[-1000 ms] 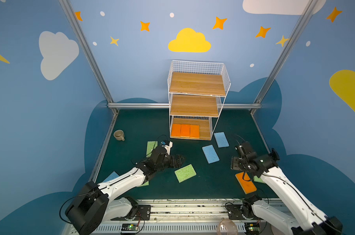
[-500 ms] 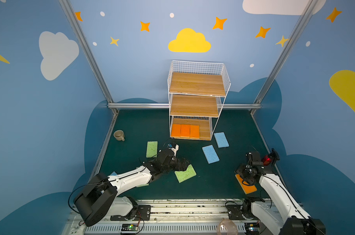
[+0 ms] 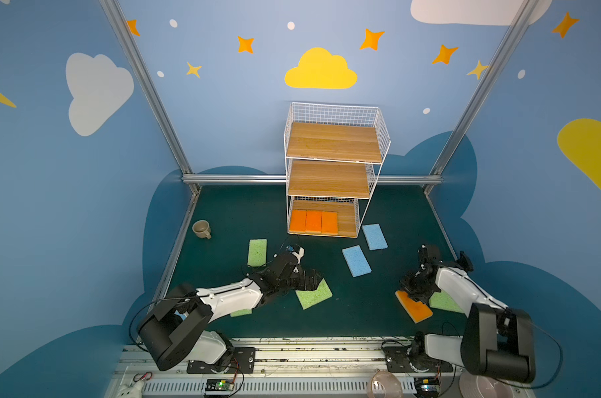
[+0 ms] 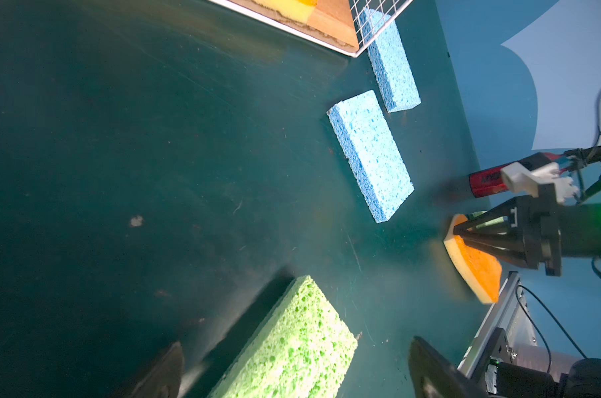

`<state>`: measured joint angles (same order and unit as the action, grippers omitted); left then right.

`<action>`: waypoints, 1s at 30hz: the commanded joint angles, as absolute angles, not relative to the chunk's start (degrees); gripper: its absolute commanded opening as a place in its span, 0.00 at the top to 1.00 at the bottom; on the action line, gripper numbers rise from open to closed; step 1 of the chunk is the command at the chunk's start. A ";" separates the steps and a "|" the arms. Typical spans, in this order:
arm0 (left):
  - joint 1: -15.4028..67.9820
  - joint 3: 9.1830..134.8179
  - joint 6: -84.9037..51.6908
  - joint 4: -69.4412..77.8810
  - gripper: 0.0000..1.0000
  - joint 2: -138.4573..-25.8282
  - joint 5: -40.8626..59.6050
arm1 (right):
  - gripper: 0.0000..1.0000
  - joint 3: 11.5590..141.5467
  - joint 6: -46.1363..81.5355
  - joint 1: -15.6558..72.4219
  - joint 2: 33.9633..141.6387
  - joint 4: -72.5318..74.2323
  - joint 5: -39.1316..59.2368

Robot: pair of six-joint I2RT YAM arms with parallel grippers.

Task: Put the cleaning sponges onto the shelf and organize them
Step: 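Lower the right gripper onto the orange sponge near the robot and close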

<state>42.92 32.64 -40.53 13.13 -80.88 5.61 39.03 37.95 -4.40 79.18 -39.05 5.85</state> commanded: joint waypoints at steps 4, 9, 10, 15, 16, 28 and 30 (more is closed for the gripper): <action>43.02 31.61 -40.48 10.66 0.00 -75.57 4.71 | 1.00 37.43 36.12 -3.60 82.66 -35.11 16.53; 42.58 30.33 -41.30 4.97 0.00 -67.68 0.43 | 1.00 40.93 35.37 -1.57 77.95 -37.80 17.52; 42.33 30.32 -41.10 3.61 0.00 -65.97 -0.14 | 1.00 42.00 35.21 -0.49 77.06 -38.81 16.94; 40.28 28.95 -40.66 0.65 0.00 -57.86 -1.45 | 1.00 49.75 31.58 8.27 73.78 -41.42 15.84; 39.58 28.55 -40.86 0.30 0.00 -56.56 -1.20 | 1.00 50.71 30.20 9.64 74.16 -40.67 16.77; 27.09 27.30 -40.48 -1.32 0.00 -55.30 6.88 | 0.71 84.55 18.33 36.54 105.12 -49.17 12.04; 26.25 27.49 -39.99 -1.06 0.00 -56.26 7.23 | 0.56 87.79 17.85 38.40 108.91 -49.17 11.62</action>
